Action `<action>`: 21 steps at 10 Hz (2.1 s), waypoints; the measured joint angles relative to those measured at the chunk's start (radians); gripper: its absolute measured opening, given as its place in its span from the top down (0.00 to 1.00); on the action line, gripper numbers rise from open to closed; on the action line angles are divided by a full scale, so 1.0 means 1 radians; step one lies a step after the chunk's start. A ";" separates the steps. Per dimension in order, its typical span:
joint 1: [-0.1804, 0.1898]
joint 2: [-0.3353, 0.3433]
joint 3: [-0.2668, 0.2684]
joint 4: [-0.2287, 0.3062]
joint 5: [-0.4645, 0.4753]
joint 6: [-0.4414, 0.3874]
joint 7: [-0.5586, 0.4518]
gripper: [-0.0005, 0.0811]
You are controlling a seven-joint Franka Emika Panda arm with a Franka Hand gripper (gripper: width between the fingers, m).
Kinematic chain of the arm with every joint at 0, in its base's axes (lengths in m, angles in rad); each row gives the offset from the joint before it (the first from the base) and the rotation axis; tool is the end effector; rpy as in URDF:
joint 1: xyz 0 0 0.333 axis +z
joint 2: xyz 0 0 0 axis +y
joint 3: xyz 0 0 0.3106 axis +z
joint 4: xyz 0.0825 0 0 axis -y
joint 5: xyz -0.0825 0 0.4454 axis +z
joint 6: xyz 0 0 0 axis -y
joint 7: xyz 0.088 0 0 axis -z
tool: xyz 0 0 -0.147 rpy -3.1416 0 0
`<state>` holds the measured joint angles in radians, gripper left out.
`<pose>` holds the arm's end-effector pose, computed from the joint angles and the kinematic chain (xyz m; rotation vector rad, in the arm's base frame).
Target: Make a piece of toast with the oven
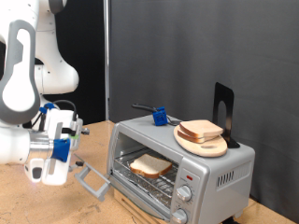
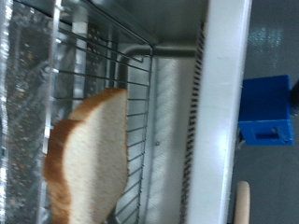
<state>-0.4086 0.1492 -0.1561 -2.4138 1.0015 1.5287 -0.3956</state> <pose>0.4189 -0.1184 0.1851 -1.7521 0.6751 0.4438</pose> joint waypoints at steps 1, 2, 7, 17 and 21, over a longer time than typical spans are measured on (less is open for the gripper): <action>0.003 -0.020 0.006 -0.007 0.016 0.000 0.008 0.16; 0.005 -0.037 0.016 -0.013 0.043 0.000 0.014 0.16; 0.046 -0.094 0.084 -0.069 0.131 0.107 0.047 0.16; 0.052 -0.198 0.118 -0.164 0.155 0.085 0.039 0.16; 0.030 -0.195 0.103 -0.142 0.139 0.034 0.056 0.16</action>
<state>-0.3784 -0.0457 -0.0534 -2.5555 1.1409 1.5631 -0.3393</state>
